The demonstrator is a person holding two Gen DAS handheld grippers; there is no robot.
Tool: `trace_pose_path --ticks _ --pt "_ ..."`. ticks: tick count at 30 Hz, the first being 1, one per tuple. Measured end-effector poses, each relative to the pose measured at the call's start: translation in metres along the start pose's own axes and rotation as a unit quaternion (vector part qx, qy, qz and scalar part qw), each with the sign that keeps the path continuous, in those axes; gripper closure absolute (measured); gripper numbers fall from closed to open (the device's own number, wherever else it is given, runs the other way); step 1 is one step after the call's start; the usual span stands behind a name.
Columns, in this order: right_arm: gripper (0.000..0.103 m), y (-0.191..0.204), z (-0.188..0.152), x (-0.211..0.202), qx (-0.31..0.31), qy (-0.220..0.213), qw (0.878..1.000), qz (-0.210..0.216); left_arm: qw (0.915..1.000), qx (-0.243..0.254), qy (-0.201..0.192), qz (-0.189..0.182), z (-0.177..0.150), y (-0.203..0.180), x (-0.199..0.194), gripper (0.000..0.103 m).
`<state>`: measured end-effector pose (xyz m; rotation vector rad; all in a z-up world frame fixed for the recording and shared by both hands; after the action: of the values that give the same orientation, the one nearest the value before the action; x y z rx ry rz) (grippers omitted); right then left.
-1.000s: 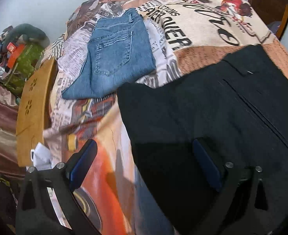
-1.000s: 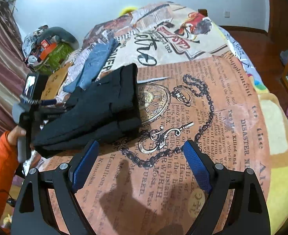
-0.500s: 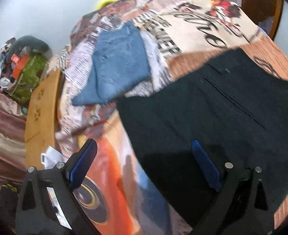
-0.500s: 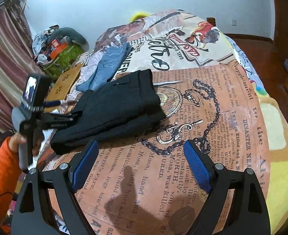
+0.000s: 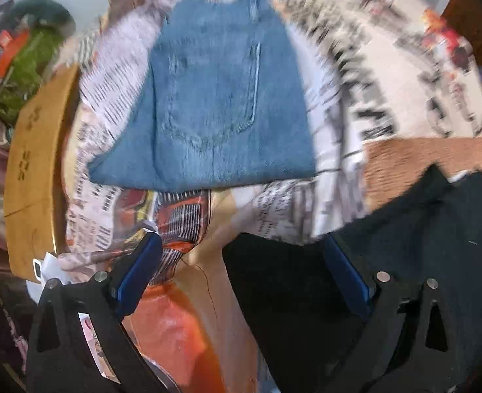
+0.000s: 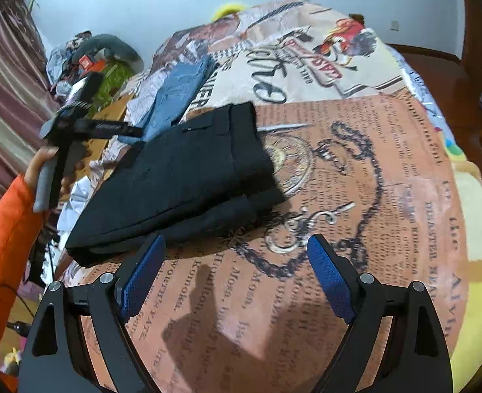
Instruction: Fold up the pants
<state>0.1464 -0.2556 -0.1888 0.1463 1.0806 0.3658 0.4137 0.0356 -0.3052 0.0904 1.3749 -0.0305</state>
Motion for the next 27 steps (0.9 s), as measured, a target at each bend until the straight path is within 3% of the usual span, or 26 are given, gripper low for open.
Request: trace_pose_path --ticks 3,10,15,27 --pt "0.016 0.009 0.000 0.011 -0.015 0.016 1.000 0.010 0.9987 0.022 0.044 -0.009 -0.001 -0.003 0.029 0.004" --pt "0.016 0.013 0.006 0.026 -0.024 0.030 0.999 0.008 0.9979 0.047 0.037 -0.024 -0.036 -0.005 0.024 0.004" --pt "0.016 0.000 0.005 0.017 0.001 0.016 1.000 0.002 0.9967 0.021 0.057 -0.054 -0.071 0.008 0.013 0.004" --pt "0.016 -0.026 0.001 -0.024 0.037 -0.034 0.998 -0.043 0.9947 0.030 0.011 -0.097 -0.172 -0.015 -0.056 0.004"
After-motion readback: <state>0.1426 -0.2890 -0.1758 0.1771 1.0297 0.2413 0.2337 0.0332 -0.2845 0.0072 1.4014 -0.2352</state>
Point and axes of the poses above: each gripper's, at about its wrist camera, not at the fingertips, and x roughly the way its jaws point, y to its left, z to its top, the point moved 1 cm from there along x, roughly the way its jaws point, and after that the axes turned 3 degrees about -z, right-handed, at the moved point
